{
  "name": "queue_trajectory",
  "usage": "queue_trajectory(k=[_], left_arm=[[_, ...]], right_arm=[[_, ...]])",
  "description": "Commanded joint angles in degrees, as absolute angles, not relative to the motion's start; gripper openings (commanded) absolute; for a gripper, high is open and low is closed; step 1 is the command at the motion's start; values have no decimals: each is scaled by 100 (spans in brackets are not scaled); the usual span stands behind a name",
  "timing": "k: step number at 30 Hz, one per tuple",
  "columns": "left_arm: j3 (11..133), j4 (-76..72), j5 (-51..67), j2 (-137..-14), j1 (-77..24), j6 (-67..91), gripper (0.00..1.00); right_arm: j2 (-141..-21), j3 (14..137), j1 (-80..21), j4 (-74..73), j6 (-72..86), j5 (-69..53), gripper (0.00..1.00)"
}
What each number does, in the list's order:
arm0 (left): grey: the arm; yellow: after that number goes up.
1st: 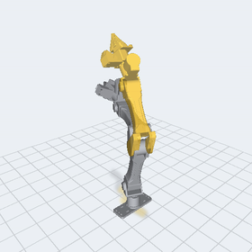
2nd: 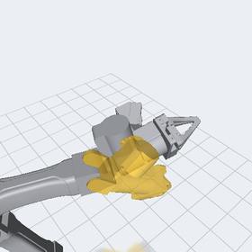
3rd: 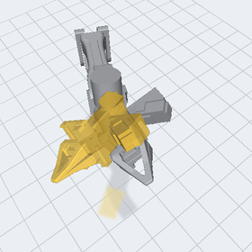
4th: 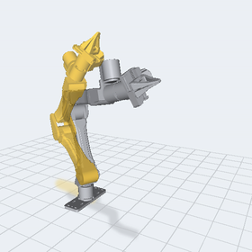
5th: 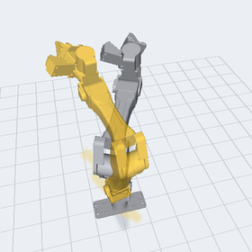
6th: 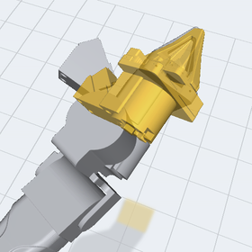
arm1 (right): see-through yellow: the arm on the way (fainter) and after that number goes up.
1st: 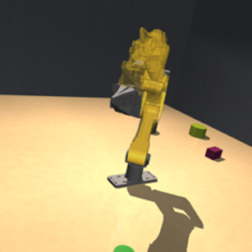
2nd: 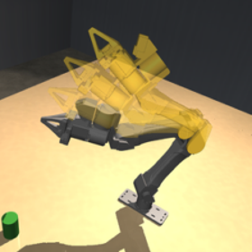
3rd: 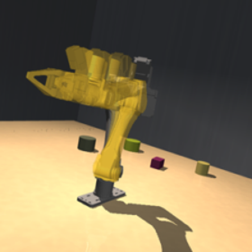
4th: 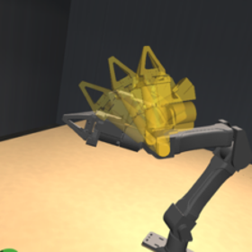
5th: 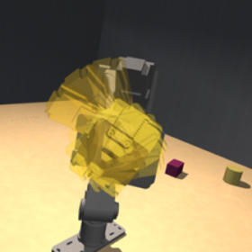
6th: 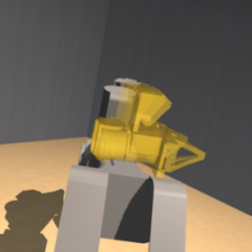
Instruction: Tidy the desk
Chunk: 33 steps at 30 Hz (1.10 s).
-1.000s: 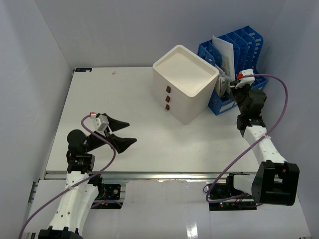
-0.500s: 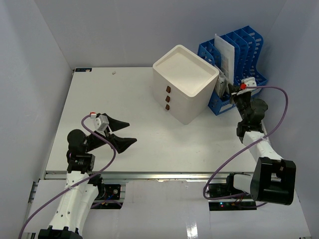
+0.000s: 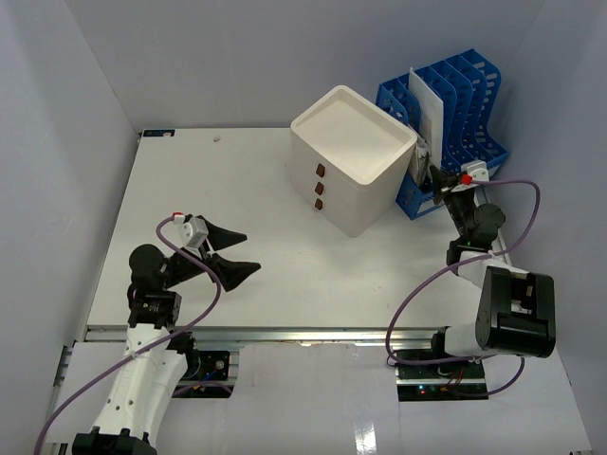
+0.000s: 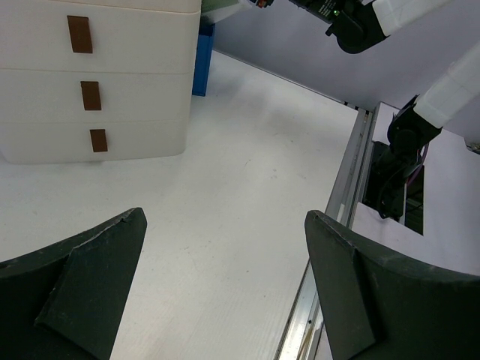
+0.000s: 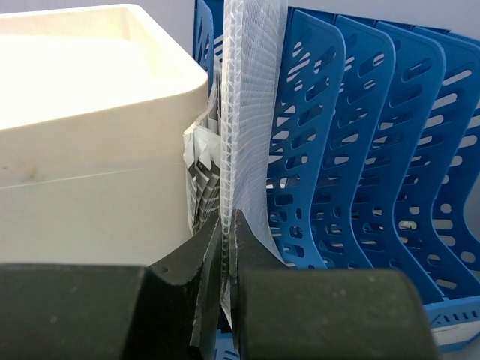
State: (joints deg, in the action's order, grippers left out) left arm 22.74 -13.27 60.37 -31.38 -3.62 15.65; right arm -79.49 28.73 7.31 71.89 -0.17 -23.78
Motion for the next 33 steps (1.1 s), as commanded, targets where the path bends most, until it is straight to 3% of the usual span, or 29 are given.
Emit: queue_trajectory(k=[1, 22, 26, 31, 33], left_arm=[[2303, -1281, 6002, -3192, -387, 1492, 98], [2312, -1161, 5872, -3400, -387, 1391, 98], [2331, -1151, 5883, -3449, -387, 1377, 98], [2346, -1151, 5939, -3472, -387, 1362, 98], [2347, -1151, 5950, -3447, -387, 1362, 98]], right_arm=[[-8105, 3255, 748, 9663, 224, -2388, 8], [-8959, 3736, 756, 10654, 508, -2654, 8], [-8810, 3469, 784, 10712, 446, -2826, 19], [-8549, 3102, 799, 10453, 103, -3188, 52], [-8470, 3041, 800, 10335, 27, -3117, 54]])
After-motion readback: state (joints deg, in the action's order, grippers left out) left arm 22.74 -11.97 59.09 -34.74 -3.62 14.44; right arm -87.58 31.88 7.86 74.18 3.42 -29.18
